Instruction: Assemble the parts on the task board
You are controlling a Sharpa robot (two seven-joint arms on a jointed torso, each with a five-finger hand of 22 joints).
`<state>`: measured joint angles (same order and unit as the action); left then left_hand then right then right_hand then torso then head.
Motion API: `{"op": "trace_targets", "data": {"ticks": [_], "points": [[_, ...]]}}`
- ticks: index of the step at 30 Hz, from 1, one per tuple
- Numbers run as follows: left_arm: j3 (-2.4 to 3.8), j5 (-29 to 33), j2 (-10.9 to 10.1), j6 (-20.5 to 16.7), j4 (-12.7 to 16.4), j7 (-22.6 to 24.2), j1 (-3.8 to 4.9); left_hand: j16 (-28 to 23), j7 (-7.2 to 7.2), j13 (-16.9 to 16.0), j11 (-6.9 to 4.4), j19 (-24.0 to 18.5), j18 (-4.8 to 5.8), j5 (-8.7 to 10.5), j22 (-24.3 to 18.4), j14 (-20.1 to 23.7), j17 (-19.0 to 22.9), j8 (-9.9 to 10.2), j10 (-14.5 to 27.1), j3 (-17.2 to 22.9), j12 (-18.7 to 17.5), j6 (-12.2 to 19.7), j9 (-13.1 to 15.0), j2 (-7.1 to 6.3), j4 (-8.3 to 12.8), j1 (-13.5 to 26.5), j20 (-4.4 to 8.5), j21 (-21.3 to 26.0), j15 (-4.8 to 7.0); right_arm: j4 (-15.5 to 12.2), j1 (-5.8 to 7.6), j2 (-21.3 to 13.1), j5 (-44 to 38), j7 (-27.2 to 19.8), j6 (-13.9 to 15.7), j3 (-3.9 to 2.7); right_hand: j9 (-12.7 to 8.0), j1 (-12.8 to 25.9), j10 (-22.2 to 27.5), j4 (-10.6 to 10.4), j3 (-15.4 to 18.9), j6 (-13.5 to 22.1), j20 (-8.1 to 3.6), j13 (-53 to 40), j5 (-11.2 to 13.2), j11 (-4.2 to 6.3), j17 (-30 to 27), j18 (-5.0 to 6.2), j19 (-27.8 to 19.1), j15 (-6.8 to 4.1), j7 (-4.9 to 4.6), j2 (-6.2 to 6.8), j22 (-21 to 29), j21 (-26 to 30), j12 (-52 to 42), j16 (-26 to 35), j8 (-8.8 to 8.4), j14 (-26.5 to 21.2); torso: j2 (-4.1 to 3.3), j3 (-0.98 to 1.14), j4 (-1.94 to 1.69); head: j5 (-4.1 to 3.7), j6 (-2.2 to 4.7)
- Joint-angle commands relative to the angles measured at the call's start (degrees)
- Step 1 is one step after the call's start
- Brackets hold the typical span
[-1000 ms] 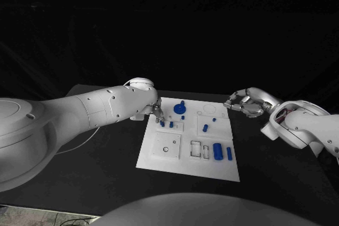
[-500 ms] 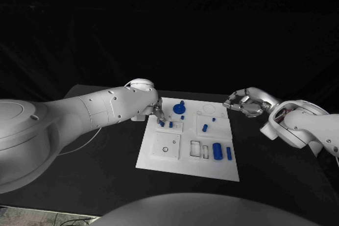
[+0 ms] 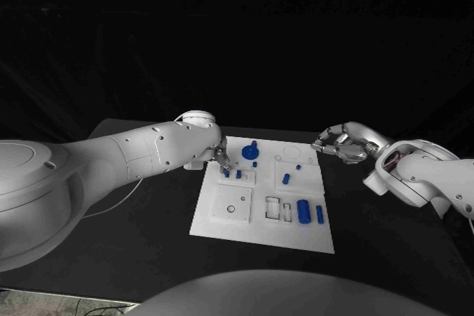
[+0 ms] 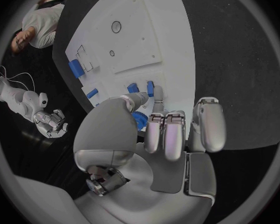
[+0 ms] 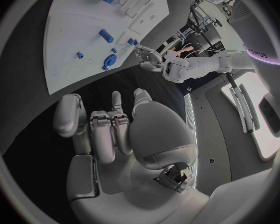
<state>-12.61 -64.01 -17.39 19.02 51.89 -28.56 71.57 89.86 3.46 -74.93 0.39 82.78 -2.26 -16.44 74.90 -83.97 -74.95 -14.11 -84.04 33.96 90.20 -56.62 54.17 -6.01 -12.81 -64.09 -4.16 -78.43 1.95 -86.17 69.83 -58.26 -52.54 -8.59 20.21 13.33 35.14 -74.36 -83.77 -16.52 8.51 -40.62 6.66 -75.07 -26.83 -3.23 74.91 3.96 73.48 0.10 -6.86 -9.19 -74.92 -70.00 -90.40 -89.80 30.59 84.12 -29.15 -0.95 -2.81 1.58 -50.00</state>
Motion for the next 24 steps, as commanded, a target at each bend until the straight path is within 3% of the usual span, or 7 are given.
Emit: {"op": "trace_targets", "data": {"ticks": [1, 12, 20, 24], "points": [[0.01, 0.3, 0.2, -0.2, 0.0, 0.4, -0.03, 0.1, -0.12, -15.1, -0.64, -0.3, -0.57, -1.25, 11.4, -6.0, -15.1, -0.6, -6.0, 0.4, -0.2, -0.5, 0.6, 0.14, 1.3, -1.0, 0.15, -0.1, 0.54, 0.0, -0.03, 0.0, -0.2, -0.1, -0.7, 0.0, 0.0, -0.4, -6.2, 0.1, -0.2, -0.3, 0.11, -14.9, -0.3, 0.14, 15.1, 1.11, -0.1, 0.21, 0.01, 0.03, -8.4, 0.2, 0.4, -0.2, -0.06, 5.9, 0.01, 0.0, -0.02, -0.02, 0.0], [0.0, 0.0, -0.1, -2.7, 0.7, -0.5, -0.09, 0.1, -0.41, -15.1, -1.14, -0.1, -0.52, -5.6, 11.5, -6.0, -15.1, -5.0, -6.0, 2.3, -0.2, 0.0, 5.7, 0.62, 7.3, -4.7, 0.78, -0.4, 1.05, 0.0, -0.03, -0.1, -0.2, 0.1, -0.8, 0.0, 0.0, -0.4, -6.2, 0.1, -0.2, -0.3, 0.11, -14.9, -0.3, 0.14, 15.1, 1.13, -0.2, 0.21, 0.02, 0.03, -8.3, 0.3, 0.4, -0.2, -0.06, 5.9, 0.03, 0.01, -0.02, -0.04, 0.0], [-0.01, 0.6, -0.9, -4.2, 1.8, -1.4, -0.11, 0.1, -0.37, -15.1, -1.18, 0.1, -0.42, -6.45, 11.6, -6.0, -15.1, -5.9, -6.0, 2.6, -0.2, 0.3, 6.7, 0.45, 9.0, -5.3, 0.82, -0.8, 1.18, 0.0, -0.03, -0.2, -0.2, 0.2, -0.9, 0.0, 0.0, -0.4, -6.2, 0.1, -0.2, -0.3, 0.11, -14.9, -0.3, 0.14, 15.1, 1.13, -0.2, 0.21, 0.02, 0.03, -8.3, 0.3, 0.4, -0.2, -0.06, 5.9, 0.02, -0.01, -0.03, -0.06, 0.0], [-0.02, 0.2, -1.9, -7.3, 3.4, -1.2, -0.12, 0.1, -0.21, -15.1, -1.16, 0.6, -0.29, -7.75, 11.7, -6.0, -15.1, -6.3, -6.0, 2.3, -0.2, 0.6, 7.1, 0.67, 10.0, -5.9, 0.9, -1.4, 1.25, 0.0, -0.03, -0.2, -0.2, 0.3, -0.9, 0.0, 0.0, -0.5, -6.2, 0.1, -0.2, -0.3, 0.11, -14.9, -0.3, 0.15, 15.1, 1.15, -0.2, 0.22, 0.02, 0.03, -8.3, 0.4, 0.4, -0.2, -0.05, 5.9, 0.0, -0.01, -0.06, -0.03, 0.0]]}}
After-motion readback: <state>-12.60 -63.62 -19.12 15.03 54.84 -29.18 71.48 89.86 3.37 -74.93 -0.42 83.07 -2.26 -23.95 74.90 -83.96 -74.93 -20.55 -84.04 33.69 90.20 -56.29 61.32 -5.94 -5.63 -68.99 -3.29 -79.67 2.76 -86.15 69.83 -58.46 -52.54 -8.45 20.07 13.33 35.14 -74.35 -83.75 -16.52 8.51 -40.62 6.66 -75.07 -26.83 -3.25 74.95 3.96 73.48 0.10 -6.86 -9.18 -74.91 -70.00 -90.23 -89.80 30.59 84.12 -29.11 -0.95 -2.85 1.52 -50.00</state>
